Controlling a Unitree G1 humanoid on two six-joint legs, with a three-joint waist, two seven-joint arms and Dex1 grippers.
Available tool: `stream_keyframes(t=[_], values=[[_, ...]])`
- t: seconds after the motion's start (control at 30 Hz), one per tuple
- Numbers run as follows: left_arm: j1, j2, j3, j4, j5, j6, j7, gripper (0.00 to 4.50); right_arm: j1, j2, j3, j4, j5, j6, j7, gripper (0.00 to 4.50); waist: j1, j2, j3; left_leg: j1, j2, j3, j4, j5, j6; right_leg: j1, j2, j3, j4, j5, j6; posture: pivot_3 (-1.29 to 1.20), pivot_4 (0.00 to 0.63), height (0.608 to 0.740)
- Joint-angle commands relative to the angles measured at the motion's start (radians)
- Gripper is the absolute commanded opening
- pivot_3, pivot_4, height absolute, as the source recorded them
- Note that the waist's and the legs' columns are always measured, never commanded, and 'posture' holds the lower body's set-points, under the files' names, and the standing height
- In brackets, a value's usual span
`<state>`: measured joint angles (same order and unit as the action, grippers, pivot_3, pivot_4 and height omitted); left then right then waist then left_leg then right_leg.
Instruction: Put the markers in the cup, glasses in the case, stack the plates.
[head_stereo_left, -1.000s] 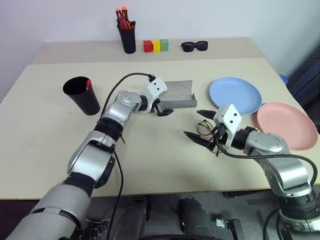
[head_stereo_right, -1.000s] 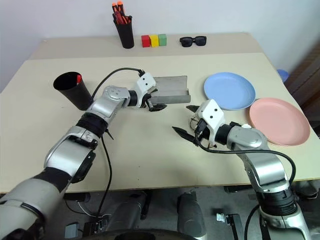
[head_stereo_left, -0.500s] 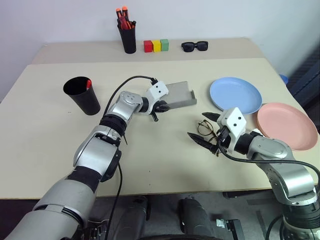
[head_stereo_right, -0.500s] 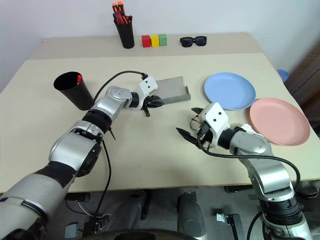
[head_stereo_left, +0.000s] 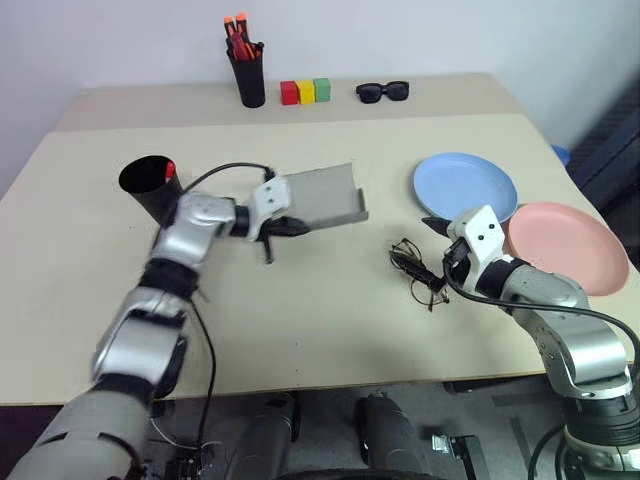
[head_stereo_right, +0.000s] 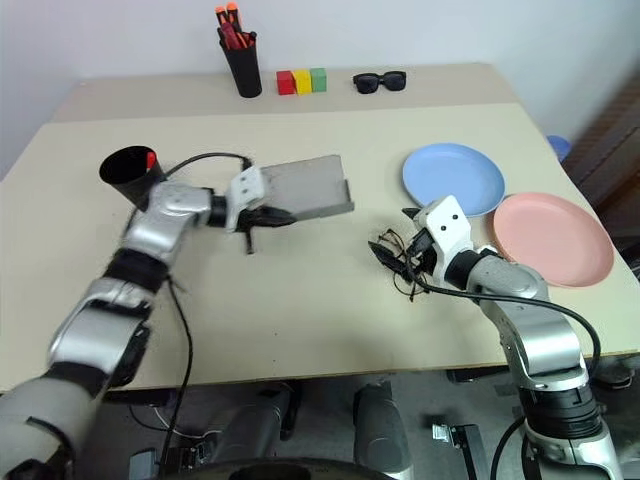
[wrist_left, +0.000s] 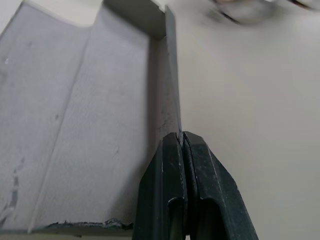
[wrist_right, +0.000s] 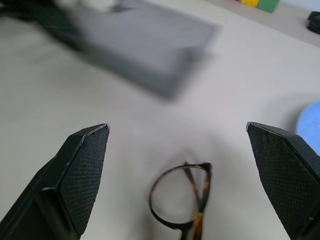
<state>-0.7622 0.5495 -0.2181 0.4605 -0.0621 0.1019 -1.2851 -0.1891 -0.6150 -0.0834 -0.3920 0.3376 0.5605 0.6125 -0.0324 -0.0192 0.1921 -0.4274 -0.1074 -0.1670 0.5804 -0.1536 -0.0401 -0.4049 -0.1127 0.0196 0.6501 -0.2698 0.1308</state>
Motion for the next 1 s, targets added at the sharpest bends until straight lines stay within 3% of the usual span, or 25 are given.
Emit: stream_keyframes(t=[0.03,0.13,0.4,0.5,0.57,0.77,1.0], values=[[0.075,0.079,0.027,-0.242,-0.079,0.117,-0.072,0.03,-0.014,0.001,-0.006,-0.017,0.005,-0.015,0.003,4.50,0.012,0.000,0.000,0.000,0.000,0.000,0.001,0.000,0.000,0.000,0.000,0.000,0.000,0.000,0.000,0.00,0.150,0.740],[0.174,0.153,0.025,-0.396,-0.104,0.229,-0.087,0.03,-0.031,0.003,0.011,-0.003,0.004,-0.011,0.010,4.50,0.013,0.001,0.000,0.000,0.000,0.000,0.001,0.000,0.000,0.001,0.000,0.001,-0.001,0.000,0.000,0.00,0.150,0.740],[0.185,0.122,0.002,-0.463,-0.128,0.376,-0.014,0.03,-0.072,0.007,0.042,0.029,-0.005,-0.010,0.015,4.50,0.020,0.001,0.000,0.000,0.000,0.000,0.002,0.000,0.000,0.002,0.000,0.001,-0.001,0.000,-0.001,0.00,0.150,0.740],[0.181,0.110,0.004,-0.449,-0.118,0.340,0.006,0.83,-0.076,-0.003,0.034,0.022,0.001,0.016,0.012,4.50,0.018,0.001,0.000,0.000,0.000,0.000,0.001,0.000,0.000,0.001,0.000,0.001,-0.001,0.000,0.000,0.00,0.150,0.740],[0.182,0.107,0.014,-0.443,-0.122,0.322,0.017,1.71,-0.074,-0.012,0.025,0.013,0.008,0.040,0.012,4.50,0.017,0.001,0.000,0.000,0.000,0.000,0.001,0.000,0.000,0.000,0.000,0.001,-0.001,0.000,-0.001,0.00,0.150,0.740],[0.208,0.096,0.091,-0.455,-0.163,0.242,0.080,1.71,-0.072,-0.041,0.000,-0.032,0.022,0.115,0.007,4.50,0.020,0.001,0.000,0.000,0.000,0.000,0.001,0.000,0.000,0.000,0.000,0.001,-0.001,0.000,-0.001,0.00,0.150,0.740],[0.391,0.124,0.158,-0.737,-0.279,0.246,0.092,1.71,-0.066,-0.144,0.000,-0.067,-0.002,0.261,-0.014,4.50,0.020,0.001,0.000,0.000,0.000,0.001,0.000,0.000,0.001,0.000,-0.001,0.002,-0.002,-0.001,-0.001,0.00,0.150,0.740]])
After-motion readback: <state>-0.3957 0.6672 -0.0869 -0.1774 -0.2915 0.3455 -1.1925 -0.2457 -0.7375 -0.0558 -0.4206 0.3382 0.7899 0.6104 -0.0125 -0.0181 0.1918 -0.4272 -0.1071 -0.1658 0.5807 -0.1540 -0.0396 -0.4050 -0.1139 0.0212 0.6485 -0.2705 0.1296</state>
